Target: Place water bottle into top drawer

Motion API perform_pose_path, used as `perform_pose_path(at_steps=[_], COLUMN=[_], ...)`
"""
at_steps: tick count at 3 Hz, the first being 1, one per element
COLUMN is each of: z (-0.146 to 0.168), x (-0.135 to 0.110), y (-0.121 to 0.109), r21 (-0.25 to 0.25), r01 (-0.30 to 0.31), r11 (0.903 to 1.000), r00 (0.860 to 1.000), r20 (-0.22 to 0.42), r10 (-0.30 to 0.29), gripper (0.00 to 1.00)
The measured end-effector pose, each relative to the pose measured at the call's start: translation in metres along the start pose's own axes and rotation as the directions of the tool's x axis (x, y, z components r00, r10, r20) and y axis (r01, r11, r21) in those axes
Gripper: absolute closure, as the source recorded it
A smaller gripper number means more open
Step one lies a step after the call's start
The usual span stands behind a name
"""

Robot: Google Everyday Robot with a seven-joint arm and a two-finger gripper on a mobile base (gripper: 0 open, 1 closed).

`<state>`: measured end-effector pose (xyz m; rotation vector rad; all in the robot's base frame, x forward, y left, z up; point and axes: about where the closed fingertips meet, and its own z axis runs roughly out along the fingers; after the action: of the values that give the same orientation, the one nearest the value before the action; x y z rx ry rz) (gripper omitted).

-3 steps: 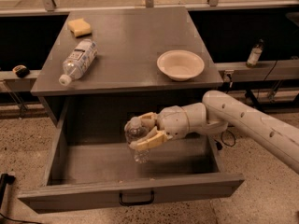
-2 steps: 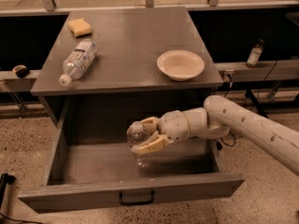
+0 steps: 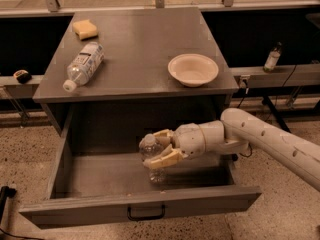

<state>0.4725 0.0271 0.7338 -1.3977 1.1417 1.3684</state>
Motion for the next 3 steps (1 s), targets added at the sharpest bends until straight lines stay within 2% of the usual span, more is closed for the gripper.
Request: perform_pose_path(at_steps=[1, 3], z=[-0.0036, -0.0036], x=[0.0073, 0.0072], y=[-0.0001, -0.0001], r21=[0.018, 0.018], r01=[-0.007, -0.007], r11=[0.9998, 0.9998], r00=[1.0, 1.0], r20=[-0.003, -0.003], r10=[0.007, 0.007], gripper=[0.58, 0.11])
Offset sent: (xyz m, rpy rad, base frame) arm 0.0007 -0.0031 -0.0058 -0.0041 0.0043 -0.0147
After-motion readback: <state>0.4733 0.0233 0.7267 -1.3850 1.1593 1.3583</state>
